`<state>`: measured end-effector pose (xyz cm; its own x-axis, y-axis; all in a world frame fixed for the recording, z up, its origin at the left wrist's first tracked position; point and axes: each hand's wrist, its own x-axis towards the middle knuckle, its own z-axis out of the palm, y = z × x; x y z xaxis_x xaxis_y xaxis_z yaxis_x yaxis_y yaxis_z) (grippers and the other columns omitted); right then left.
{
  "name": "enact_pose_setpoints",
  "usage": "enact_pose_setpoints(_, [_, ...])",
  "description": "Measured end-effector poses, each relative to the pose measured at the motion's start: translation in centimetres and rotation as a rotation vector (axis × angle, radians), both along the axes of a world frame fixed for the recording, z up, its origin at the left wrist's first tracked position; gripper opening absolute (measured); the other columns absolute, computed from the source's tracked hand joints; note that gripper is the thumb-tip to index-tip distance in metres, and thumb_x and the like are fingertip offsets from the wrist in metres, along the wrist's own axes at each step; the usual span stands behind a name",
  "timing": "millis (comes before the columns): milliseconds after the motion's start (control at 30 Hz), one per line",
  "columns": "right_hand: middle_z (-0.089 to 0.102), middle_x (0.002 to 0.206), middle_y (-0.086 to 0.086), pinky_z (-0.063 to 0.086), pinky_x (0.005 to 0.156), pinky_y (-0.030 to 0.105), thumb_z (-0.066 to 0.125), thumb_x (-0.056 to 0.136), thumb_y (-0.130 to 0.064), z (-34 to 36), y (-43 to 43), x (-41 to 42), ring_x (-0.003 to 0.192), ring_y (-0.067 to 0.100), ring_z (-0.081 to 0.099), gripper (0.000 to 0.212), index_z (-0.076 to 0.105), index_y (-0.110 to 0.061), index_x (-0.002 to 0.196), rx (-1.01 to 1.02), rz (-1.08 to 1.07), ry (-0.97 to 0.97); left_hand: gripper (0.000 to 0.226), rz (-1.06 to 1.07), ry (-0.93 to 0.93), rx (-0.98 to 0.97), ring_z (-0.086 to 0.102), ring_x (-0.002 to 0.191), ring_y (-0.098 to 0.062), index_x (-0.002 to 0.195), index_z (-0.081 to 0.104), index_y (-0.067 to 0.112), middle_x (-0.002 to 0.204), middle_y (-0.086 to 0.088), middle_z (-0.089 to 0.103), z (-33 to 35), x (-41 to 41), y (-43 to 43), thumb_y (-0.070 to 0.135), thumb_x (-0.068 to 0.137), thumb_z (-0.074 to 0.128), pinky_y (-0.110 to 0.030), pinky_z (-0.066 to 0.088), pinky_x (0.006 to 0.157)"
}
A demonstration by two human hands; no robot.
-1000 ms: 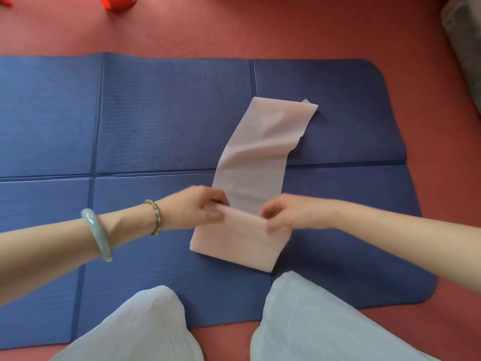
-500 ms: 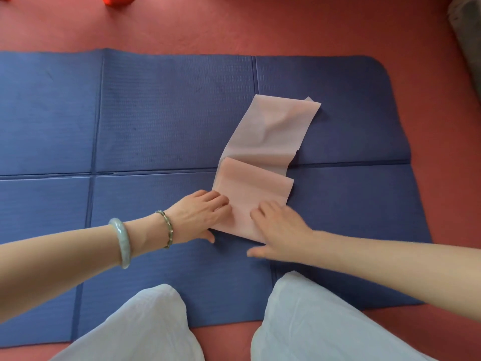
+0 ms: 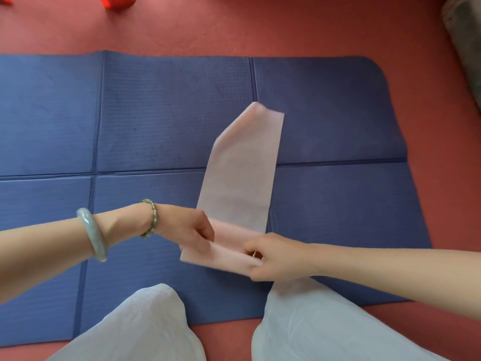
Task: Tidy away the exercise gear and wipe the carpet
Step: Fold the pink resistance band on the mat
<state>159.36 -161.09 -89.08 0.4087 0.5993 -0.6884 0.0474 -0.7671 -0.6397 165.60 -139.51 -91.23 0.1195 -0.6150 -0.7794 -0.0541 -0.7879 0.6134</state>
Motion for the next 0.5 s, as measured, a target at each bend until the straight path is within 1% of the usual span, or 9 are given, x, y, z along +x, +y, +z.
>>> enact_pose_setpoints(67, [0.057, 0.08, 0.007, 0.04, 0.059, 0.033, 0.057, 0.079, -0.021, 0.4, -0.2, 0.3, 0.066, 0.013, 0.045, 0.008, 0.054, -0.017, 0.072, -0.02, -0.01, 0.063, 0.014, 0.049, 0.131, 0.028, 0.05, 0.056, -0.005, 0.064, 0.061, 0.026, 0.057, 0.014, 0.052, 0.2, -0.2, 0.1, 0.037, 0.068, 0.053, -0.015, 0.04, 0.055])
enact_pose_setpoints(100, [0.058, 0.083, 0.012, 0.041, 0.061, 0.037, 0.056, 0.076, -0.025, 0.3, -0.4, 0.8, 0.068, 0.014, 0.046, 0.013, 0.058, -0.012, 0.077, -0.025, -0.033, 0.044, 0.014, 0.078, 0.132, 0.027, 0.052, 0.059, -0.008, 0.065, 0.062, 0.025, 0.06, 0.013, 0.054, 0.3, -0.1, 0.2, 0.036, 0.068, 0.053, -0.015, 0.041, 0.056])
enact_pose_setpoints(167, [0.056, 0.075, 0.01, 0.039, 0.059, 0.034, 0.053, 0.07, -0.029, 0.0, -1.0, 2.5, 0.067, 0.013, 0.046, 0.029, 0.062, -0.005, 0.084, -0.023, -0.118, 0.004, 0.017, 0.173, 0.109, 0.008, 0.053, 0.06, -0.011, 0.065, 0.061, 0.019, 0.061, 0.008, 0.053, 0.7, 0.7, 0.2, 0.033, 0.067, 0.052, -0.015, 0.042, 0.055])
enact_pose_setpoints(200, [0.06, 0.075, 0.005, 0.042, 0.062, 0.032, 0.055, 0.072, -0.026, -0.3, -1.2, 3.5, 0.068, 0.012, 0.049, 0.027, 0.065, -0.006, 0.087, -0.014, -0.183, 0.004, 0.017, 0.233, 0.092, -0.001, 0.053, 0.059, -0.012, 0.064, 0.06, 0.018, 0.061, 0.007, 0.054, 0.8, 1.3, 0.3, 0.032, 0.068, 0.051, -0.015, 0.043, 0.055])
enact_pose_setpoints(267, [0.069, 0.091, 0.0, 0.049, 0.076, 0.027, 0.06, 0.079, -0.012, -1.0, -1.5, 5.7, 0.082, 0.01, 0.061, 0.022, 0.069, -0.011, 0.098, 0.025, -0.346, 0.001, 0.018, 0.359, 0.047, 0.0, 0.06, 0.066, -0.014, 0.072, 0.063, 0.018, 0.069, 0.005, 0.06, 0.7, 2.7, 0.6, 0.032, 0.074, 0.051, -0.02, 0.049, 0.06])
enact_pose_setpoints(333, [0.066, 0.105, 0.002, 0.048, 0.086, 0.025, 0.06, 0.081, -0.007, -2.0, -1.9, 7.5, 0.097, 0.014, 0.062, 0.034, 0.064, -0.015, 0.113, 0.007, -0.485, -0.022, 0.025, 0.371, -0.158, 0.061, 0.062, 0.094, -0.02, 0.106, 0.062, 0.018, 0.102, 0.0, 0.065, -0.3, 3.7, 1.1, 0.032, 0.088, 0.052, -0.029, 0.05, 0.083])
enact_pose_setpoints(400, [0.057, 0.12, 0.004, 0.044, 0.092, 0.027, 0.058, 0.082, -0.012, -2.8, -2.1, 8.2, 0.111, 0.018, 0.055, 0.046, 0.053, -0.017, 0.128, -0.136, -0.462, -0.114, 0.049, 0.28, -0.511, 0.132, 0.047, 0.118, -0.023, 0.134, 0.042, 0.017, 0.129, -0.002, 0.05, -1.2, 4.1, 1.6, 0.037, 0.091, 0.054, -0.031, 0.037, 0.1])
enact_pose_setpoints(433, [0.052, 0.127, 0.006, 0.041, 0.095, 0.028, 0.056, 0.084, -0.014, -3.0, -2.1, 8.1, 0.116, 0.02, 0.05, 0.049, 0.047, -0.015, 0.132, -0.203, -0.411, -0.171, 0.056, 0.262, -0.665, 0.107, 0.041, 0.122, -0.024, 0.137, 0.037, 0.015, 0.134, -0.004, 0.045, -1.4, 3.9, 1.8, 0.038, 0.09, 0.056, -0.032, 0.033, 0.103])
enact_pose_setpoints(500, [0.043, 0.131, 0.008, 0.038, 0.098, 0.031, 0.053, 0.084, -0.015, -2.8, -1.9, 6.9, 0.123, 0.024, 0.04, 0.051, 0.042, -0.013, 0.134, -0.252, -0.312, -0.287, 0.053, 0.24, -0.922, -0.036, 0.044, 0.115, -0.026, 0.129, 0.046, 0.011, 0.127, -0.007, 0.047, -1.5, 3.2, 2.1, 0.037, 0.086, 0.062, -0.036, 0.037, 0.101])
